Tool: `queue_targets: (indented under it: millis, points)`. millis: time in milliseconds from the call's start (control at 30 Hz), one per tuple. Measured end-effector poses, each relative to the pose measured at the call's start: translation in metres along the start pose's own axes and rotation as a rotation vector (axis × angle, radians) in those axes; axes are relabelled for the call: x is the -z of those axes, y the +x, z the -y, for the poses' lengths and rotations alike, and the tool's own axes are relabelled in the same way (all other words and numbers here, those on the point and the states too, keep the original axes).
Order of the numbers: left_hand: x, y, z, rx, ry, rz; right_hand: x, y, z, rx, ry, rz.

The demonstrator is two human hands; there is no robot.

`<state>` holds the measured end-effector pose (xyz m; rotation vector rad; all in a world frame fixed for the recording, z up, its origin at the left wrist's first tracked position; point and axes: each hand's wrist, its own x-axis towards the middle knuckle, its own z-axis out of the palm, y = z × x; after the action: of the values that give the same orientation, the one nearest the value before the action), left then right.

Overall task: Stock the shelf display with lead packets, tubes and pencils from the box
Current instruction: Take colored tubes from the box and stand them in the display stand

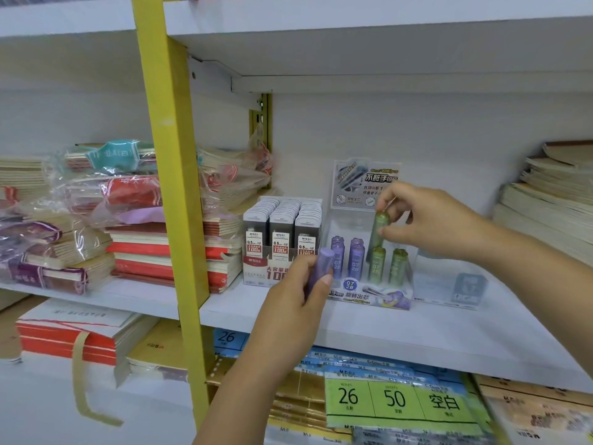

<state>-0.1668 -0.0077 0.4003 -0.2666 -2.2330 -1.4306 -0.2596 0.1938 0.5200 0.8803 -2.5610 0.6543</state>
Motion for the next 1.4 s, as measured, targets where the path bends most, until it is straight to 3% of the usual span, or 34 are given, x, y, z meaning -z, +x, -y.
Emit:
queue_targets:
  millis: [100,500,700,800,900,967,1133,1267,1400]
  points:
    - [-0.001,0.000,0.002,0.007,0.051,0.001,-0.003,0.000,-0.003,-0.001,-0.034,0.089]
    - [0.000,0.001,0.002,0.030,0.026,-0.010,-0.004,-0.001,-0.002,0.045,-0.182,0.176]
    - [0.000,0.000,-0.001,0.045,-0.030,-0.012,-0.003,-0.002,0.000,0.068,-0.291,0.130]
    - [0.001,0.000,-0.006,0.046,-0.113,-0.011,-0.006,-0.013,0.015,0.132,-0.047,-0.079]
    - [-0.001,0.001,-0.012,0.027,-0.158,0.009,-0.016,-0.029,0.037,0.110,0.304,0.047]
    - [-0.003,0.000,-0.015,0.025,-0.184,0.013,-0.027,-0.036,0.044,0.090,0.395,0.124]
    - [0.005,-0.001,-0.010,0.104,-0.404,0.027,-0.034,-0.039,0.043,-0.058,0.612,-0.006]
    - [0.015,0.001,-0.008,0.092,-0.508,-0.065,-0.032,-0.043,0.034,-0.111,0.538,0.072]
    - [0.013,0.001,-0.009,0.057,-0.475,-0.089,-0.028,-0.042,0.038,0.019,0.293,0.067]
